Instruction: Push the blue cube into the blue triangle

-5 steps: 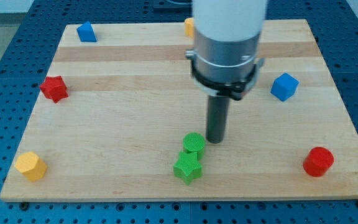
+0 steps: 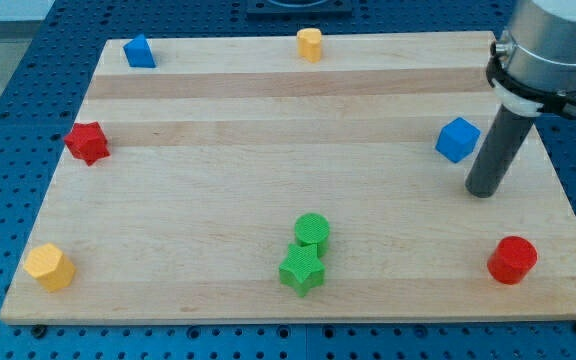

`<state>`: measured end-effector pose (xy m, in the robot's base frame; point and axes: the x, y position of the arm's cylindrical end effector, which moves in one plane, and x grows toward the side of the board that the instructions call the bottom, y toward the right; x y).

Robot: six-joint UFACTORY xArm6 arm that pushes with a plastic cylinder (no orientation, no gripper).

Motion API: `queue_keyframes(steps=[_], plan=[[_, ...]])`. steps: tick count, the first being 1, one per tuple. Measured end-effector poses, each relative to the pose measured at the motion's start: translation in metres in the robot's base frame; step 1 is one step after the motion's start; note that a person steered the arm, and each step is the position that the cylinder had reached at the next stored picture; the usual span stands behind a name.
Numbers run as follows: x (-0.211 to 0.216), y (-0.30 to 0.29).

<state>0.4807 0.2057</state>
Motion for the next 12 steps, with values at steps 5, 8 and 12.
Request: queue_keyframes(steps=[5,8,12], plan=[[-0.071,-0.012],[-0.114,-0.034],[-0.112,-0.173]])
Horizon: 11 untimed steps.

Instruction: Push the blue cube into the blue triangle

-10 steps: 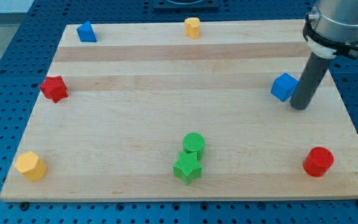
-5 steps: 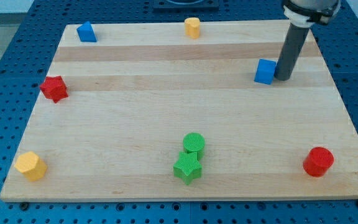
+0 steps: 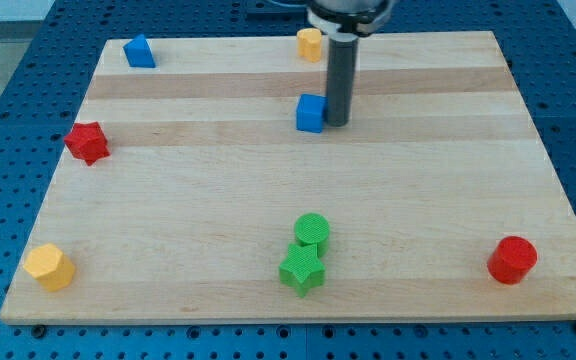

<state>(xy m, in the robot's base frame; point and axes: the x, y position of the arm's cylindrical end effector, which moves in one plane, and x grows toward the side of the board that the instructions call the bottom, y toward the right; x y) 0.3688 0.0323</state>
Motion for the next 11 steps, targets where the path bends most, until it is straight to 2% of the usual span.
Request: queue_keyframes(steps=[3,9,11], plan=[[-0.004,-0.083],[-0.103,-0.167],[-0.097,-0.218]])
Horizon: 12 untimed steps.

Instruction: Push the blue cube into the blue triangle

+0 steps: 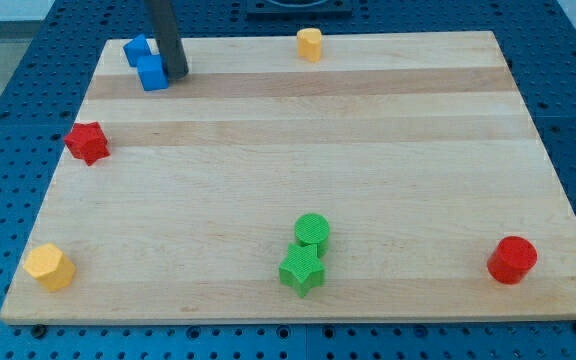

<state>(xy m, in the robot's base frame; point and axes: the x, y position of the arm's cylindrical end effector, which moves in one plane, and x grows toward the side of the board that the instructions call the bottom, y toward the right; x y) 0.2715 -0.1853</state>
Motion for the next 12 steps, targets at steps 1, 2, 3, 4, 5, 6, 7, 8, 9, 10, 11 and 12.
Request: queue_keyframes(steps=[1,2,3,4,5,6,7,8,9,10,11,12], plan=[[0.016,-0.01],[0.039,-0.016],[0.045,-0.038],[0.043,-0.061],[0.041,-0.063],[0.041,-0.062],[0.038,-0.055],[0.03,-0.047],[0.018,-0.046],[0.012,-0.046],[0.016,-0.048],[0.03,-0.074]])
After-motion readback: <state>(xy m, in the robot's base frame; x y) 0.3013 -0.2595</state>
